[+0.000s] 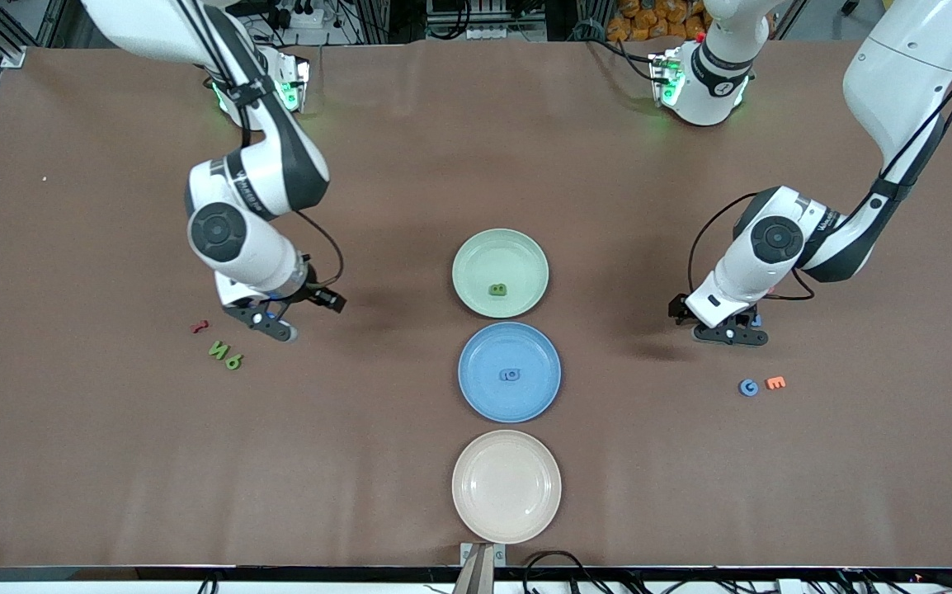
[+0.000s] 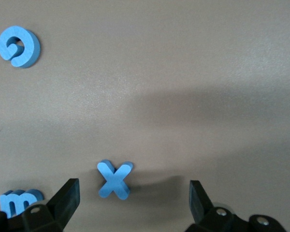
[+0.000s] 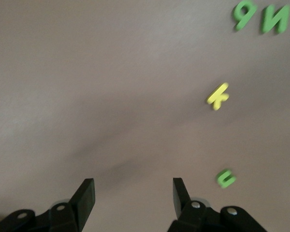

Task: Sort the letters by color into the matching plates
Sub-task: 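Grasp the blue X with the left gripper while the right reaches green 9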

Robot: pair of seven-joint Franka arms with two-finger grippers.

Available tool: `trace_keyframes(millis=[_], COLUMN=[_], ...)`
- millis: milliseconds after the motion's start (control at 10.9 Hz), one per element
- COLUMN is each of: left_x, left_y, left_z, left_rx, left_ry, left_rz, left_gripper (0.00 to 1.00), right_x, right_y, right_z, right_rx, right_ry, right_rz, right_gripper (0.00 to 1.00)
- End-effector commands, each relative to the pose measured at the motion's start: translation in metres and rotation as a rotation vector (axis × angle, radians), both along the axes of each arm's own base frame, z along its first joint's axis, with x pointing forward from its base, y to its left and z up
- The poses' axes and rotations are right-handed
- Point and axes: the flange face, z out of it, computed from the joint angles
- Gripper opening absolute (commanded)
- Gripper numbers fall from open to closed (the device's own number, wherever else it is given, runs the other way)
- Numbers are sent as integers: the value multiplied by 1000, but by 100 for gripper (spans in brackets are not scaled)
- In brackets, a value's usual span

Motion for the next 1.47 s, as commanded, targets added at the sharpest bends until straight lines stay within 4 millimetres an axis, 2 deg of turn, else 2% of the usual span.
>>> trace_keyframes(millis=[0,184,368,553,737,829,921,1013,1197,1289,1382], left_x=[1,1,3,3,3,4,4,6,7,7,7], left_y=[14,17,17,15,15,17,23,25,23,22,18], left_z=[-3,-6,-10,-14,-15,-15,-17,-12,-9,-8,-7], left_rx=[3,2,-6,-16,-17,-18,-36,-72,-85,-86,-90], left_ry=[20,27,32,38,40,41,53,62,63,61,60], left_rz=[-80,-113,-111,-109,-122,-127,-80,-32,-13,-10,-5], left_gripper=[100,100,100,100,100,82,34,0,0,0,0], right_x=[19,28,37,43,47,49,49,49,48,46,44], right_y=[-72,-93,-105,-126,-139,-151,-161,-169,-177,-177,-178], right_z=[-1,-13,-30,-42,-42,-42,-43,-43,-51,-65,-69], right_rx=[-3,-4,-7,-23,-19,-17,-23,-28,-38,-48,-51], right_ry=[-27,-49,-79,-73,-93,-94,-91,-89,-76,-54,-42], right_rz=[-52,-95,-123,-163,-197,-226,-244,-251,-269,-267,-267], right_gripper=[70,69,69,66,67,70,71,71,70,71,73])
